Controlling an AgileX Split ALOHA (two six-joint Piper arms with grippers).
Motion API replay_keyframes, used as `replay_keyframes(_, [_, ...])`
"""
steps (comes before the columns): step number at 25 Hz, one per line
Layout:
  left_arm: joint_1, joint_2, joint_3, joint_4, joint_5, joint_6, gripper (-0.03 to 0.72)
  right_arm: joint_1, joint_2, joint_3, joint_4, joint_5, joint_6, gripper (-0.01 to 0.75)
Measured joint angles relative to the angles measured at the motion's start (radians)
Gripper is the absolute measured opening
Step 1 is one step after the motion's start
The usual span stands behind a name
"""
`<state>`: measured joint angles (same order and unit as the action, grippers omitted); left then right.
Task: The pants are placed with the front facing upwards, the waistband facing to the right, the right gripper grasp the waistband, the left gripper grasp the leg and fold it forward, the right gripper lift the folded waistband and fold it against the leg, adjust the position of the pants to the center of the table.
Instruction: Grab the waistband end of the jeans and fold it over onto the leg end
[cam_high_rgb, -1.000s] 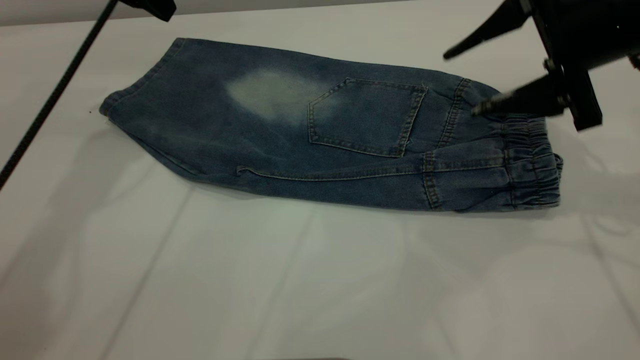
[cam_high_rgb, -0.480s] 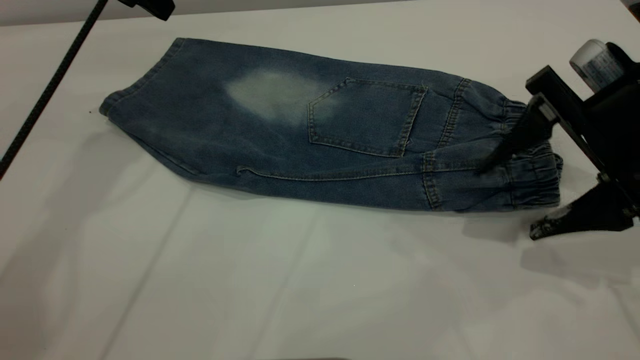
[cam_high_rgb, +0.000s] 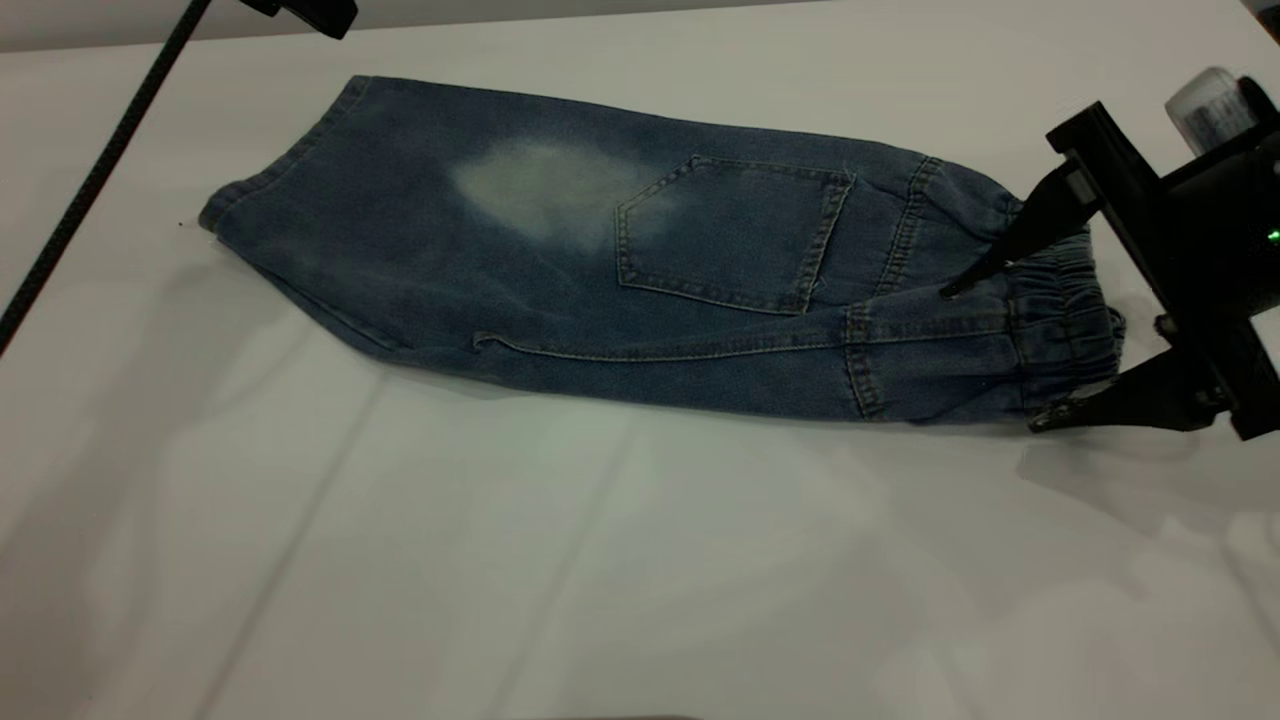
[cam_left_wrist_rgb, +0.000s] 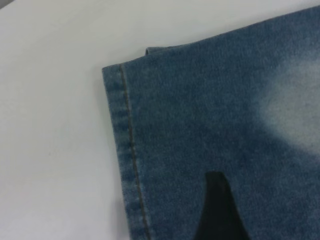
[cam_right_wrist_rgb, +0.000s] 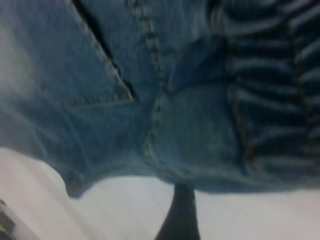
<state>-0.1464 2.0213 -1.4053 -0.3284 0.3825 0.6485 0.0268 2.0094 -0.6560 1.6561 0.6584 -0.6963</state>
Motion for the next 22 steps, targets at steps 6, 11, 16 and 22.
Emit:
replay_keyframes(6, [-0.003, 0.0, 0.0, -0.005, 0.021, 0.0, 0.44, 0.0, 0.018, 0.0, 0.132, -0.017, 0.002, 0.574])
replay_keyframes(11, [-0.003, 0.0, 0.0, -0.007, 0.026, 0.0, 0.44, 0.0, 0.034, 0.0, 0.147, -0.055, 0.063, 0.574])
replay_keyframes(16, [-0.003, 0.0, 0.0, -0.007, 0.03, -0.001, 0.44, 0.0, 0.044, 0.0, 0.161, -0.11, 0.105, 0.573])
replay_keyframes(22, [-0.003, 0.0, 0.0, -0.007, 0.06, -0.001, 0.44, 0.0, 0.044, -0.001, 0.162, -0.168, 0.134, 0.447])
